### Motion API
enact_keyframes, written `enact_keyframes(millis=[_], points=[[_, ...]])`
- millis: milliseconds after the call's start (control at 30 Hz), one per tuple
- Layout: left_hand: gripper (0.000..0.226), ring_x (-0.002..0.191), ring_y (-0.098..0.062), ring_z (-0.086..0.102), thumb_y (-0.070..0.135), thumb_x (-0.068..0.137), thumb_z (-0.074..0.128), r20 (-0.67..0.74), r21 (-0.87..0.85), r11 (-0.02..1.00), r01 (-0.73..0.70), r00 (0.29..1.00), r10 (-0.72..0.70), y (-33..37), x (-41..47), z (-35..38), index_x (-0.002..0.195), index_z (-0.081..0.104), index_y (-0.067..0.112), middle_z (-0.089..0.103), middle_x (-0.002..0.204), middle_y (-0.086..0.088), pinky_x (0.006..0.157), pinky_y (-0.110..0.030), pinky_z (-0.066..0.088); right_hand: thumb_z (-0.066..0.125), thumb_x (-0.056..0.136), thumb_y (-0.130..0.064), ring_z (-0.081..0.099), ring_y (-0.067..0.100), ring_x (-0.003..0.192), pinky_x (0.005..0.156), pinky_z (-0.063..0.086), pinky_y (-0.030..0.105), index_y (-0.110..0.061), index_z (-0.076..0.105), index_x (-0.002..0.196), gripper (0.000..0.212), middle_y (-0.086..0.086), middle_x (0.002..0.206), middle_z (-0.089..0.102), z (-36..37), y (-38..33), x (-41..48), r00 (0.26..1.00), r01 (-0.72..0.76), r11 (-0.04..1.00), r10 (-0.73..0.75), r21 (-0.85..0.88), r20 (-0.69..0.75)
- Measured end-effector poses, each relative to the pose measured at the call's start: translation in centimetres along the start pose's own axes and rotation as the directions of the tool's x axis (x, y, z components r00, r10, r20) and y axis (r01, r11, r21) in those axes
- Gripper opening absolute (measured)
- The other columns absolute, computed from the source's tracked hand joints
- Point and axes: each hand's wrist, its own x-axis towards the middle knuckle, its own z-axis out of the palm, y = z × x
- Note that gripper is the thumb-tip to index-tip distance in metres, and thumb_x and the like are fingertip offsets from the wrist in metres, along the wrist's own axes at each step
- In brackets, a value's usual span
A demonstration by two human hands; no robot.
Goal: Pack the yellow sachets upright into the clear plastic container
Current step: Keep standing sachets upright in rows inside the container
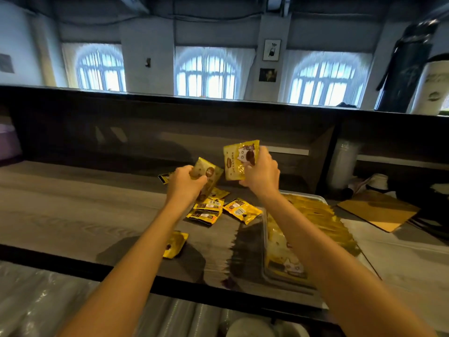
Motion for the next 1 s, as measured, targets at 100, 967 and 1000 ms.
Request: enact_keyframes(millis=[100,967,1000], points=[[0.023,0.088,-0.015,0.056,0.02,0.088,0.059,0.03,-0.194,0.981,-0.004,0.999,0.01,2.2,0.5,1.6,0.103,0.065,0.005,0.062,0.092,-0.003,0.072,-0.028,0.041,0.058,0.088,-0.013,0.063,0.026,0.101,0.072,0.059,0.037,-0.01,0.052,0.104,0.018,0.01,0.108,0.062,-2.9,2.1,2.2,0.985,-0.17,0.976,0.173,0.14,-0.015],[0.027,0.087,-0.007,0.06,-0.001,0.09,0.052,0.362,-0.536,0.832,-0.143,0.852,0.379,11.7,3.9,13.8,0.116,0.057,0.004,0.061,0.101,-0.002,0.064,-0.017,0.054,0.064,0.085,-0.013,0.062,0.016,0.094,0.076,0.051,0.023,-0.008,0.064,0.107,0.022,0.01,0.105,0.068,-11.6,12.4,8.3,0.994,0.016,0.997,-0.024,0.071,0.105],[0.028,0.089,-0.008,0.06,-0.003,0.09,0.051,0.364,-0.534,0.831,-0.155,0.845,0.391,11.8,4.0,13.8,0.117,0.057,0.004,0.061,0.101,-0.002,0.062,-0.016,0.054,0.064,0.085,-0.016,0.062,0.014,0.091,0.075,0.051,0.023,-0.008,0.066,0.103,0.019,0.01,0.103,0.069,-11.5,12.5,8.3,0.995,0.012,0.999,-0.015,0.035,0.102]])
